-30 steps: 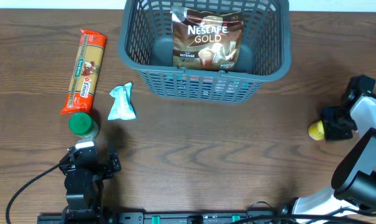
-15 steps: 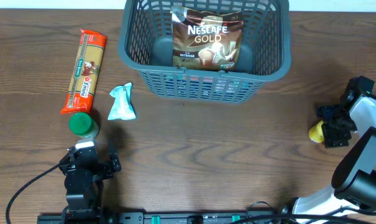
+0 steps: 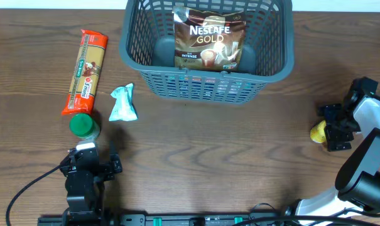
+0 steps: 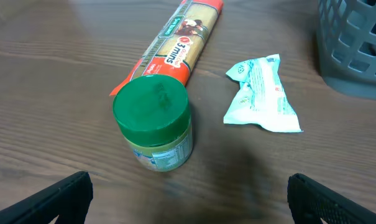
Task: Pack container
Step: 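Align and close the right gripper around the yellow Mentos bottle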
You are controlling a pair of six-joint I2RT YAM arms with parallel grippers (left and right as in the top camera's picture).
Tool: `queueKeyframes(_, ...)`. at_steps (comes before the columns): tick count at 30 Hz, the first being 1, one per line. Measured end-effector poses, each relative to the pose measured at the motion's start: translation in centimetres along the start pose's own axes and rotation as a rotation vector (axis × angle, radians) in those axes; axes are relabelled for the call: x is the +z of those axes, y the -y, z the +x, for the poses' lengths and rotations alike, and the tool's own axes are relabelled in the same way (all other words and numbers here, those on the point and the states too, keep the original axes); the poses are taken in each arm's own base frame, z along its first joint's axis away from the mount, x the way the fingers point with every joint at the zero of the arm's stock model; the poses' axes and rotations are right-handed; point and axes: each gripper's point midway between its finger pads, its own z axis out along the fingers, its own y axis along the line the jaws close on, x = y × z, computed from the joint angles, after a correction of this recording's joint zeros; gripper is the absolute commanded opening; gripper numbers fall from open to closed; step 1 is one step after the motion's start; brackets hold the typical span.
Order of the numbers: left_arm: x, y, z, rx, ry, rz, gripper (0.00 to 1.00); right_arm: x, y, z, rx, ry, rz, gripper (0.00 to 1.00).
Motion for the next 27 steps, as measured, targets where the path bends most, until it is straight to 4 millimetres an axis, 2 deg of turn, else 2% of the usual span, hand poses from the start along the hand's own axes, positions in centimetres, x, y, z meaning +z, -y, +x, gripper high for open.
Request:
queueKeyframes(16,0.00,0.00,0.00,0.000,0.000,0.000,0.99,-0.09,-0.16,0.09,-0.005,0.002,-0.005,0.99)
queueKeyframes(27,0.00,0.00,0.00,0.000,0.000,0.000,0.99,-0.18,-0.47,0.59,-0.023,-0.003,-0.010,0.83)
